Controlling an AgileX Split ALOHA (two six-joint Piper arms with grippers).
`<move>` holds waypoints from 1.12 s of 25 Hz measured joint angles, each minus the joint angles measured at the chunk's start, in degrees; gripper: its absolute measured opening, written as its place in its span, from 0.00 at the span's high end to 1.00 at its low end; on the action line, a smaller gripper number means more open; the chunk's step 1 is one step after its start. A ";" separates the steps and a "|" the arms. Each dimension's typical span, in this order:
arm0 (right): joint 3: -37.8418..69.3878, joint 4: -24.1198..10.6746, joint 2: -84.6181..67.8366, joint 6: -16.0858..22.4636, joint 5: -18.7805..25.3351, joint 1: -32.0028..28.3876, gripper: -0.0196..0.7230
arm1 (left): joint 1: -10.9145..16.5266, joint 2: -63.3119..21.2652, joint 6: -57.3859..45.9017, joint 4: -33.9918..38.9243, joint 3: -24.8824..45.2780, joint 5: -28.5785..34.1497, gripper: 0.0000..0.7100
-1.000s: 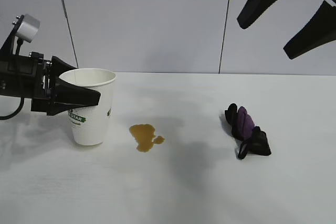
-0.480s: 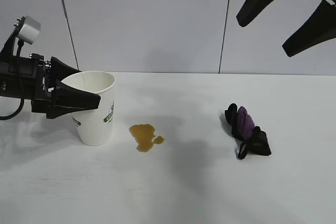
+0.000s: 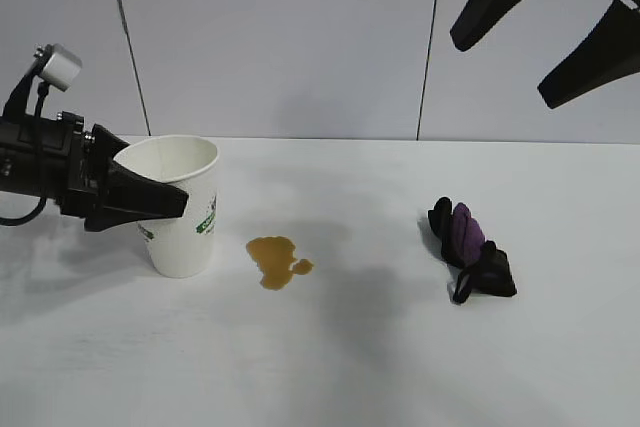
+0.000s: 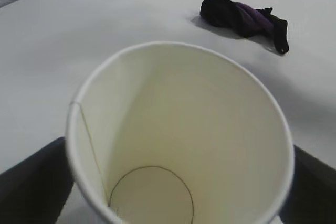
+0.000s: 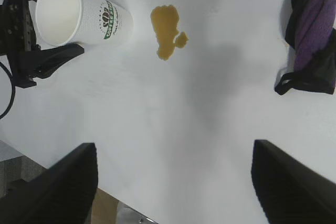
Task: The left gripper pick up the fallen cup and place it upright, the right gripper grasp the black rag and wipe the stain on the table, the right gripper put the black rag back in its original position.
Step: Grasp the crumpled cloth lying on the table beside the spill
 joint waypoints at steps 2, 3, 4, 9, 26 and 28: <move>0.00 0.00 0.00 0.00 0.00 0.00 0.22 | 0.00 -1.92 -1.70 1.94 0.00 -2.57 0.03; 0.00 0.00 0.00 0.00 0.00 0.00 0.22 | 0.00 -3.09 -2.74 3.21 0.00 -3.52 0.03; 0.00 0.00 0.00 0.00 0.00 0.00 0.22 | 0.00 -4.11 -3.92 4.64 0.00 -4.66 0.03; 0.00 0.00 0.00 0.00 0.00 0.00 0.22 | 0.00 -9.50 -11.11 13.53 0.00 -7.20 0.03; 0.00 0.06 0.00 0.00 0.00 0.00 0.22 | 0.00 -35.55 -56.94 29.24 0.05 -7.26 0.03; 0.00 0.06 0.00 0.00 0.00 0.00 0.22 | 0.00 -40.91 -61.50 29.32 0.05 -7.32 0.03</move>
